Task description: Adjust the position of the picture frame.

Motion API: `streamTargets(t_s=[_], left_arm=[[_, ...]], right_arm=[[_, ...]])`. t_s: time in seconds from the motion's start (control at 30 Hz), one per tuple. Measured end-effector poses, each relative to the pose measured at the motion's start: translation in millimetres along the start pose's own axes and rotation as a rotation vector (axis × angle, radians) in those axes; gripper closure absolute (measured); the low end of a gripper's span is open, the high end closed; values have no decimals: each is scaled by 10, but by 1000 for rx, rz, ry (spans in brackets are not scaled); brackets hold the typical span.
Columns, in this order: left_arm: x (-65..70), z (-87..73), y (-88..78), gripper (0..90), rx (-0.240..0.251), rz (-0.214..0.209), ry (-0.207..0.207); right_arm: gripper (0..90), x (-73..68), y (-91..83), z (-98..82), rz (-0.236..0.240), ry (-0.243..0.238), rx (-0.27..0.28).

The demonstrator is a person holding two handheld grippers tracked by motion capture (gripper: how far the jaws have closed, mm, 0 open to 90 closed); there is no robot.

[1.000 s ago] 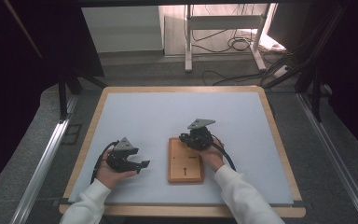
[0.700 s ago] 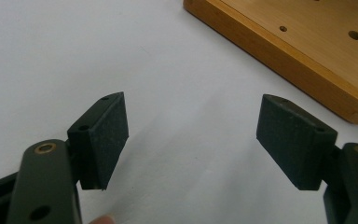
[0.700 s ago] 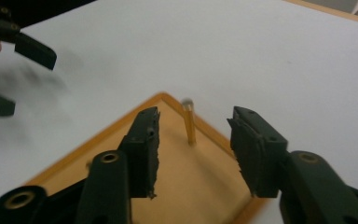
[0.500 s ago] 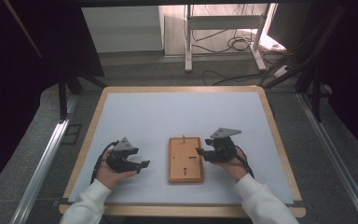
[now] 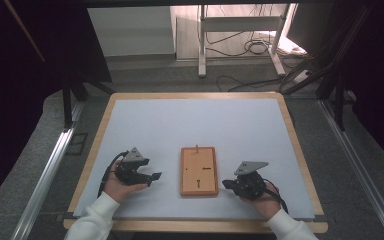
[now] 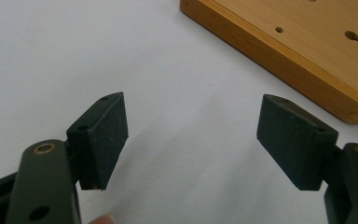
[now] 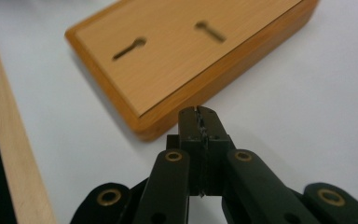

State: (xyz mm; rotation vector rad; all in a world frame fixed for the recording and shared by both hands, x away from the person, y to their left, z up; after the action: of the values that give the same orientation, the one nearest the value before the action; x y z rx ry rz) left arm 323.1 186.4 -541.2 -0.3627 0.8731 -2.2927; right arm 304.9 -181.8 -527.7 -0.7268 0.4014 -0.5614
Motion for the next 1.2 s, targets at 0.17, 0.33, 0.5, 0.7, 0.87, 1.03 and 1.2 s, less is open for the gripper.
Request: streamTargets(t_s=[0.17,0.33,0.5,0.7,0.87,1.03,1.2], left_arm=[[-5,-2,-1,245,1,2,-1],[-6,-3,0,245,2,2,-6],[1,0,2,245,-2,3,2],[3,3,7,245,-3,3,3],[9,7,5,245,-2,2,4],[6,6,9,245,-2,1,5],[5,7,6,245,0,1,4]], right_arm=[[899,-70,80,-16,17,-16,-27],[900,-88,84,-13,22,-8,-23],[900,-89,89,-25,16,10,-16],[900,-110,98,-24,16,17,-14],[900,-149,119,-19,31,5,-14],[900,-163,130,-20,47,3,-14],[900,-163,134,-16,42,-7,-3]])
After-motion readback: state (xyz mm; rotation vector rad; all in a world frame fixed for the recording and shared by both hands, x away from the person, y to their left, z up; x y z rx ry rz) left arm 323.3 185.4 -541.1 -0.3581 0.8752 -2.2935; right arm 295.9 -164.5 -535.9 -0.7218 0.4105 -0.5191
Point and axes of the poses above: each handheld gripper's, and its own axes: y roughly forward along the jaws, z roughly out of its top, x roughly to its right, the point moved 2 cm from there along y, roughly forward along the jaws, and after that the axes turned 6 degrees about y, right-handed, at the moved point
